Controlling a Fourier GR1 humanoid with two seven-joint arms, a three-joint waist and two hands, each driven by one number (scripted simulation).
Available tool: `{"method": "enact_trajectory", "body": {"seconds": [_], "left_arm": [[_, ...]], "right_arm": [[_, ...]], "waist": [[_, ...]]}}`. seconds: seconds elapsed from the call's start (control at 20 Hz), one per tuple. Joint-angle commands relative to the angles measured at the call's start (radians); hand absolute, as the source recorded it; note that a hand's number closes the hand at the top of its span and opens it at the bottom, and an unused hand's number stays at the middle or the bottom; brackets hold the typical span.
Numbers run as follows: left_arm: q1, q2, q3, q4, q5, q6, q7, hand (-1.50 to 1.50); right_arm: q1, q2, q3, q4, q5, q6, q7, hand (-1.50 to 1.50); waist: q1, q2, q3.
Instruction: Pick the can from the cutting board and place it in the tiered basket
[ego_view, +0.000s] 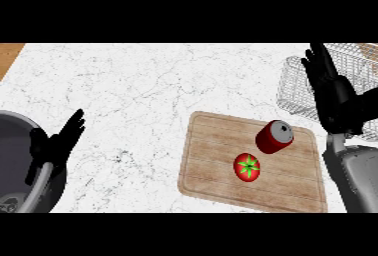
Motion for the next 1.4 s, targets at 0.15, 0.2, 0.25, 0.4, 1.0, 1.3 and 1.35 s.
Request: {"method": "enact_trajectory", "body": {"seconds": [0.15,0.2,0.25,0.4,1.0,1.3,1.35], "left_arm": [[-0.067,0.013,0.030,-0.068,-0.148,0.114,-0.054,0.00],[-0.069,0.034,0.056,-0.079,-0.172,0.127,-0.073,0.00],[-0.090,0.087,0.090,-0.098,-0.173,0.098,-0.064,0.00],[-0.077,0.050,0.078,-0.107,-0.170,0.089,0.001,0.00],[-0.033,-0.059,0.112,-0.195,-0.291,0.063,0.019,0.00],[-0.073,-0.101,0.161,-0.142,-0.340,0.008,-0.005,0.00],[-0.049,-0.145,0.123,-0.152,-0.385,0.020,-0.040,0.00]], "right_arm": [[0.039,-0.011,-0.083,-0.010,-0.189,0.151,0.029,1.50],[0.055,0.014,-0.082,-0.048,-0.221,0.149,0.042,1.50],[0.038,-0.004,-0.129,-0.027,-0.284,0.180,0.065,1.50],[0.203,-0.145,-0.142,0.121,0.061,-0.096,0.147,-1.50],[0.342,-0.452,-0.131,-0.281,-0.024,0.223,0.454,-1.50],[0.191,-0.554,-0.033,-0.383,-0.102,0.375,0.742,-1.50],[0.102,-0.577,-0.039,-0.322,-0.118,0.392,0.790,-1.50]], "waist": [[-0.013,-0.027,0.013],[-0.016,-0.030,0.012],[-0.011,-0.030,0.013],[-0.054,-0.025,0.005],[-0.022,-0.034,0.007],[-0.004,-0.025,0.007],[0.017,-0.021,0.007]]}}
